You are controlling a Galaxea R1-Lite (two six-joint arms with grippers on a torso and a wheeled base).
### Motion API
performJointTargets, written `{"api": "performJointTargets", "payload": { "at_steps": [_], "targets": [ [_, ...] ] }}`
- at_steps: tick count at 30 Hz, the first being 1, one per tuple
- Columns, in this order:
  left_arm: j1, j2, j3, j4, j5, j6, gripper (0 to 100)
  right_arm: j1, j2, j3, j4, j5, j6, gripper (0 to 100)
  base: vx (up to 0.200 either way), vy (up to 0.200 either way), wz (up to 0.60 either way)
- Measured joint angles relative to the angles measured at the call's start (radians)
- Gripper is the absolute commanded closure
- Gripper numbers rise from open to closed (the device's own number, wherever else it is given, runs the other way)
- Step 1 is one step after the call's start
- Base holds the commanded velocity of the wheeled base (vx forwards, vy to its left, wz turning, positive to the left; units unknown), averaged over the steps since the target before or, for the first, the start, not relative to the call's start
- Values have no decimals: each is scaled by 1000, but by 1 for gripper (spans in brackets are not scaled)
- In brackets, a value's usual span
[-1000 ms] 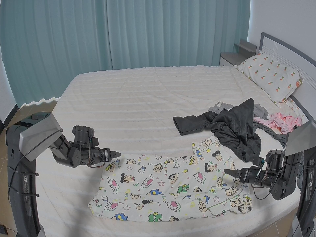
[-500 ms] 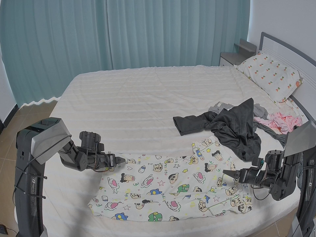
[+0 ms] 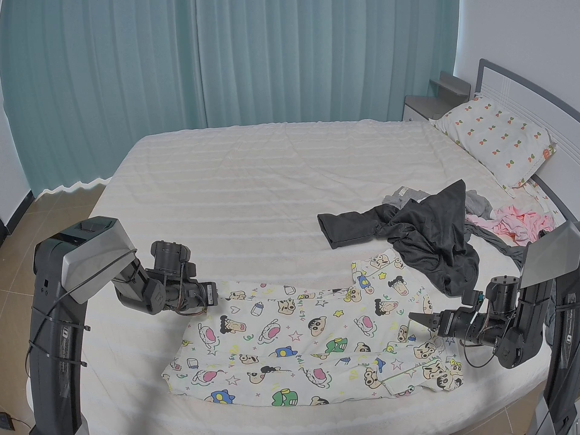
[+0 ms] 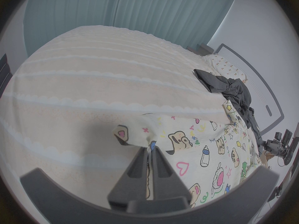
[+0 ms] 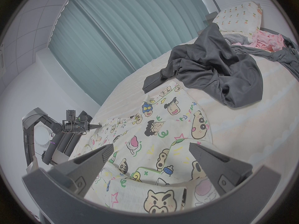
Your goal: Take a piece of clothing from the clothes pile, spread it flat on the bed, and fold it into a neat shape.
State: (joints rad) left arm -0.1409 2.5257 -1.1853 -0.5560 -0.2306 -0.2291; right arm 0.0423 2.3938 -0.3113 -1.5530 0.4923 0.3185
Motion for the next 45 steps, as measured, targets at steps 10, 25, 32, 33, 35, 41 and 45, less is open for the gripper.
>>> {"api": "performJointTargets", "payload": {
  "at_steps": [10,25,32,33,35,41,45],
  "targets": [
    [-2,-6,-20,-11,104,-43,100,0,0,-54,1,-19,2,0,0,0,0],
    [-54,-27,-40,-43,203,-86,100,-29,20,-450,453,-63,5,0,0,0,0],
    [-64,-43,-39,-41,243,-87,100,-31,74,-685,676,-78,8,0,0,0,0],
    [-65,-44,-38,-41,249,-88,100,-30,84,-710,702,-79,10,0,0,0,0],
    [-66,-48,-35,-40,258,-89,100,-24,110,-763,749,-81,18,0,0,0,0],
    [-67,-57,-27,-41,266,-90,100,6,169,-890,858,-80,83,0,0,0,0],
    [-68,-63,-19,-41,269,-92,100,24,191,-953,935,-81,104,0,0,0,0]
  ]
}}
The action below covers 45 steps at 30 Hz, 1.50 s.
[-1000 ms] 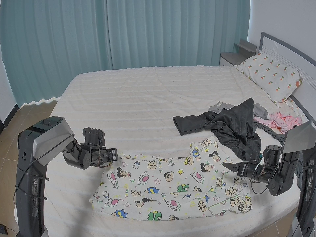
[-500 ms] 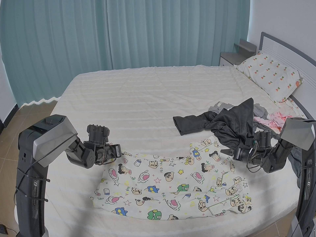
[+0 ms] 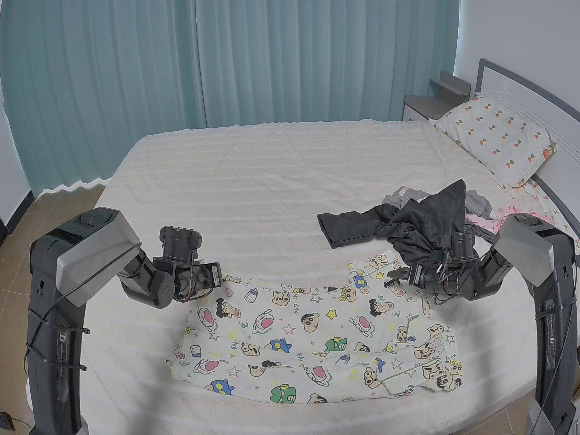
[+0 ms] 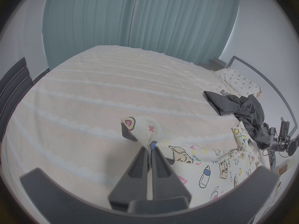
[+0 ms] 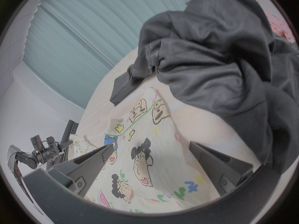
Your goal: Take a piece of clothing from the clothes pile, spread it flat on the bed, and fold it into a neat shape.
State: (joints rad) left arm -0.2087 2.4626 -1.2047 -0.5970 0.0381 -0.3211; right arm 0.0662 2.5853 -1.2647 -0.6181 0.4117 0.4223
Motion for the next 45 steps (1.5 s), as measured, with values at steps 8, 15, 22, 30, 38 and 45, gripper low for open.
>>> {"api": "performJointTargets", "payload": {
  "at_steps": [8,15,22,30,38,45],
  "targets": [
    [0,-13,8,1,1,-31,100,26,22,-73,71,13,38,100,0,0,0],
    [1,-16,11,1,0,-33,100,28,36,-100,27,11,125,100,0,0,0],
    [-1,-17,27,0,35,-34,100,-21,20,-54,-15,19,161,100,0,0,0],
    [-5,-21,32,-3,49,-49,100,-47,-28,35,-100,102,164,100,0,0,0],
    [-6,-40,43,0,49,-62,100,-50,-59,169,-336,168,164,100,0,0,0],
    [-6,-64,64,0,47,-63,100,-63,-95,280,-404,230,156,100,0,0,0]
  ]
}}
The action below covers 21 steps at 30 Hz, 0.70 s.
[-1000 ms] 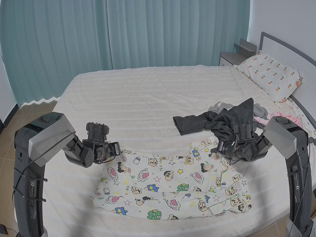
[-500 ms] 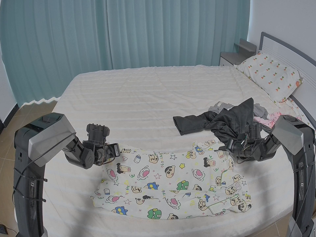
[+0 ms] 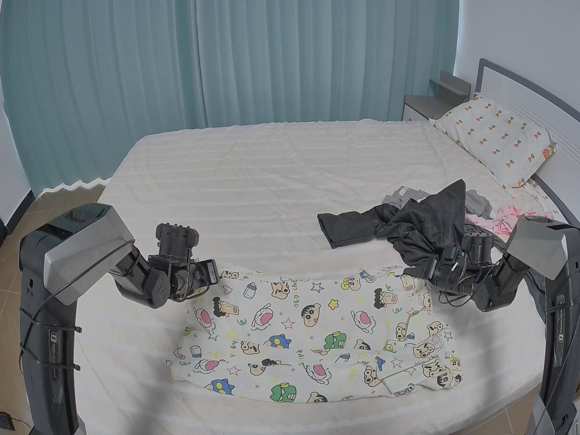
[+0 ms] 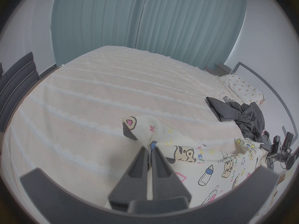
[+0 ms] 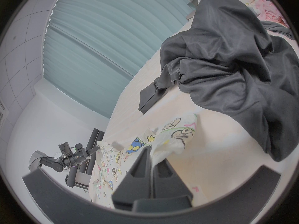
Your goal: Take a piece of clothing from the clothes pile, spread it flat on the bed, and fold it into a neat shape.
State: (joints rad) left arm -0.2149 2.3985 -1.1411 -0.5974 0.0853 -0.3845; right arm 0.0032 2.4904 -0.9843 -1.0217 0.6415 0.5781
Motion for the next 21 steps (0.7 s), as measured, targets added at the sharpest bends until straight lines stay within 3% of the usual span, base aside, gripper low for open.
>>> {"api": "performJointTargets", "payload": {
  "at_steps": [11,21],
  "targets": [
    [-1,-46,89,-8,-9,0,100,-10,-80,178,-120,48,-33,100,0,0,0],
    [-2,-94,218,-72,-27,5,100,-3,-113,373,-200,47,-224,100,0,0,0]
  ]
}}
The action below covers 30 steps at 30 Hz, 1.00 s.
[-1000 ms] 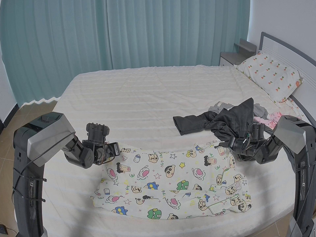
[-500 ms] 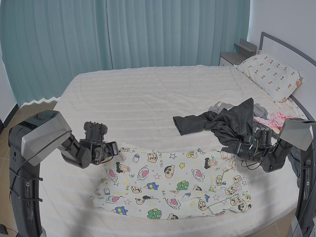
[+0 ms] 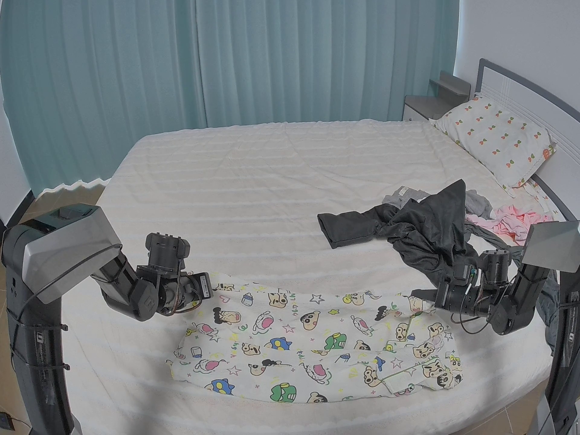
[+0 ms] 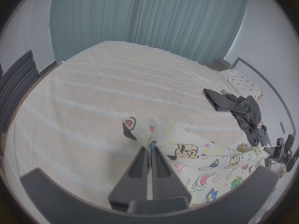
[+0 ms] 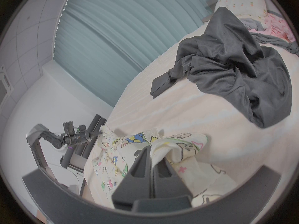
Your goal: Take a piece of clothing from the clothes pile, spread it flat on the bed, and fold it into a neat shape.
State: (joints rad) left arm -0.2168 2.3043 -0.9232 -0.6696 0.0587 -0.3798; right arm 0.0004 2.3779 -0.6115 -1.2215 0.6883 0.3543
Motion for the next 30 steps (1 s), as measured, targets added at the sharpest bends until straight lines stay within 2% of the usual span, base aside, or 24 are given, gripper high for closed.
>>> {"api": "performJointTargets", "payload": {
  "at_steps": [12,19,24,25,26,27,30],
  "targets": [
    [-23,-21,227,-139,-35,7,100,3,5,199,-99,-13,-192,100,0,0,0],
    [-42,-10,302,-172,-45,10,100,3,43,271,-107,-59,-317,100,0,0,0],
    [-43,10,321,-201,-46,9,100,4,76,302,-119,-70,-345,100,0,0,0],
    [-44,14,326,-209,-45,10,0,4,81,306,-127,-71,-346,100,0,0,0],
    [-44,17,330,-213,-45,10,0,4,87,310,-135,-71,-346,100,0,0,0],
    [-44,21,333,-221,-45,10,0,4,91,313,-147,-71,-346,0,0,0,0],
    [-44,29,346,-247,-44,9,0,4,113,326,-213,-86,-345,0,0,0,0]
  ]
}}
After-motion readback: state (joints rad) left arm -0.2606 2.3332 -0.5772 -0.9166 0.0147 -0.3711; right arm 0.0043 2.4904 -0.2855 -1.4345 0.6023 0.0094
